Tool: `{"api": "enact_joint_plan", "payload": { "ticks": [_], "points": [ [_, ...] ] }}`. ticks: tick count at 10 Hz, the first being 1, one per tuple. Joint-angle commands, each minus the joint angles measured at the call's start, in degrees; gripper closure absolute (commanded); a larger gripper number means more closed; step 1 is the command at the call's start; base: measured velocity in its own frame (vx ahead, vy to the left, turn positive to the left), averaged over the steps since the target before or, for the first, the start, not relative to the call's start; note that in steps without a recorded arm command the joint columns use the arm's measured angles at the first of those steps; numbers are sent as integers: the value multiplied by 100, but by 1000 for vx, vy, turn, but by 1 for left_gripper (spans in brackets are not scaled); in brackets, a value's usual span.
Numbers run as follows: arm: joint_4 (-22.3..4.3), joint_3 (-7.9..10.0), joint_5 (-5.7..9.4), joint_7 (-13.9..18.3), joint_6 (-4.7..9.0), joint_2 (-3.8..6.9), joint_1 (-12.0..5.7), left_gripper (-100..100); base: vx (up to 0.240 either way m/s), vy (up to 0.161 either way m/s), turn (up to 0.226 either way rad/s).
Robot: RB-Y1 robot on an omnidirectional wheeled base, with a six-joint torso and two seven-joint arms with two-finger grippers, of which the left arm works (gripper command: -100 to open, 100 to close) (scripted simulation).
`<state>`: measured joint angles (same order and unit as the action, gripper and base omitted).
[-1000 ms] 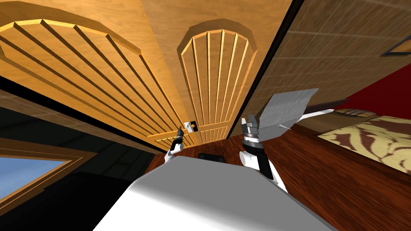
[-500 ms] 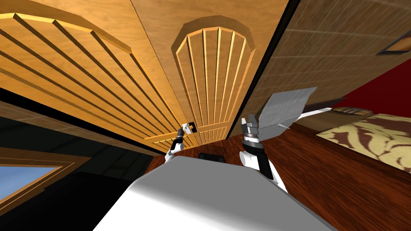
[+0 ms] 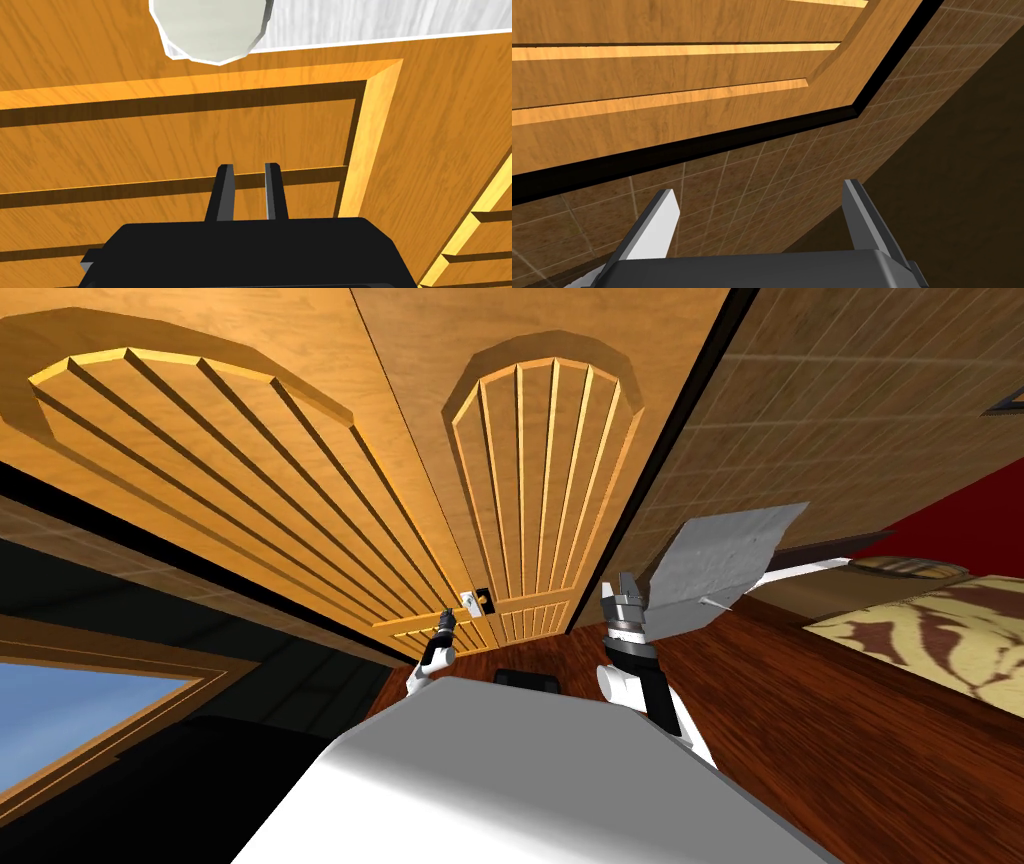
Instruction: Pull the door open
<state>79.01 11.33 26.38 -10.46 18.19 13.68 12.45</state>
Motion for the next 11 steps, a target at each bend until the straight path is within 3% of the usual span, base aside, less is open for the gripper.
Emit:
{"api": "enact_joint_plan", "payload": {
  "ticks": [1,4,8,11],
  "points": [
    [15,68,8,-21,-4,10,98,-100,-191,9,64],
    [62,56,22,-23,13,20,203,-100,-181,-82,28],
    [307,-332,-8,-28,21,-116,96,-100,-124,-106,-98],
    [136,-1,15,-49,11,-17,231,-100,-11,11,103]
  ]
}}
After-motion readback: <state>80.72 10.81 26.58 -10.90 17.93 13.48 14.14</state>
